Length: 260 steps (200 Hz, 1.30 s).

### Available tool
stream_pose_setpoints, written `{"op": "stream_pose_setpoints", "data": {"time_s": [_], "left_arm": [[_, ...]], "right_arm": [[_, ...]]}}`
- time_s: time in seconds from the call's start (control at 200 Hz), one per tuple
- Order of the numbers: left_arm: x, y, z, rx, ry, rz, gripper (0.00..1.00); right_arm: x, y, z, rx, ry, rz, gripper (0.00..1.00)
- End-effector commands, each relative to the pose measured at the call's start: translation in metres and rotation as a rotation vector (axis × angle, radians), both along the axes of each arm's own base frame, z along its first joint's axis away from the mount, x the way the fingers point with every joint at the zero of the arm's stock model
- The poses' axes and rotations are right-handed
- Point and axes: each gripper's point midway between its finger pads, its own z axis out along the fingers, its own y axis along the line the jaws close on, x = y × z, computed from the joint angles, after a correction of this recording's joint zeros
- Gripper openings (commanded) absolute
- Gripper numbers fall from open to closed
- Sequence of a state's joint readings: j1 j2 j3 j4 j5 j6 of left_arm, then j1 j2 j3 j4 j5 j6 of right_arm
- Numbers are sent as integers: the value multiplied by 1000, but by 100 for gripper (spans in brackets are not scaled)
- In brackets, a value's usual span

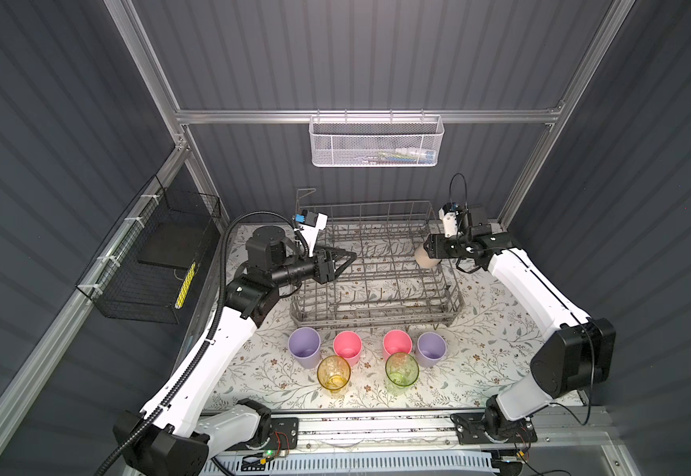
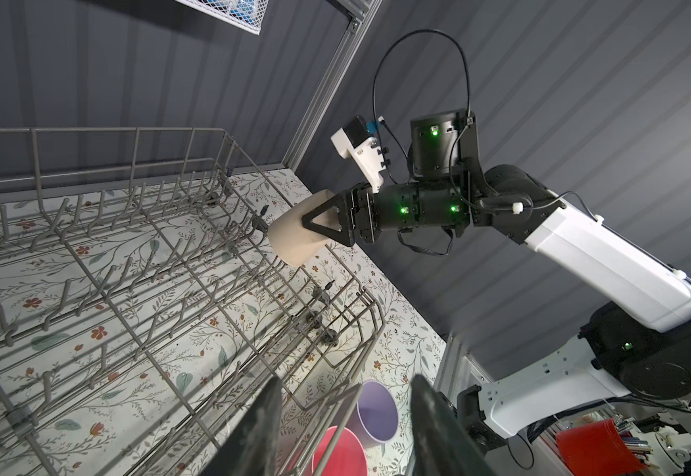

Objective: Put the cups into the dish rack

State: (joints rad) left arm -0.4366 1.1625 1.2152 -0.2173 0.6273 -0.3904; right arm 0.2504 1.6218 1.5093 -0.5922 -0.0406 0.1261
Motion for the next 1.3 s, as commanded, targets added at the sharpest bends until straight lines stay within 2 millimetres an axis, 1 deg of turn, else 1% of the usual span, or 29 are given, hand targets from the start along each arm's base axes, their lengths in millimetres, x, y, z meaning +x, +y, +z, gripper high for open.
{"op": "stream_pose_setpoints", "data": {"time_s": [0.0,0.195,0.45,0.66,0.805,0.965,1.04,1.101,1.181,1.296], "left_arm": [[-2,5,-2,12,-22,4,51],[-2,6,-7,18,-14,2,50],[0,5,-14,26,-7,0,50],[2,5,-17,31,-3,-5,50],[3,4,-19,33,2,-7,50],[3,4,-22,36,9,-8,50],[3,4,-23,36,11,-10,50],[3,4,-24,37,12,-7,50],[3,5,-24,38,14,-7,50],[3,5,-25,39,18,-6,49]], "right_arm": [[8,1,-1,-40,4,11,25],[21,4,-22,-85,52,14,25],[28,14,-45,-85,99,34,26],[28,18,-69,-122,151,35,26],[28,18,-79,-160,164,26,26],[27,19,-90,-165,181,15,30],[26,18,-94,-165,188,11,34],[25,18,-97,-162,192,6,42],[24,18,-99,-164,196,2,50],[22,17,-103,-169,205,-1,56]]}}
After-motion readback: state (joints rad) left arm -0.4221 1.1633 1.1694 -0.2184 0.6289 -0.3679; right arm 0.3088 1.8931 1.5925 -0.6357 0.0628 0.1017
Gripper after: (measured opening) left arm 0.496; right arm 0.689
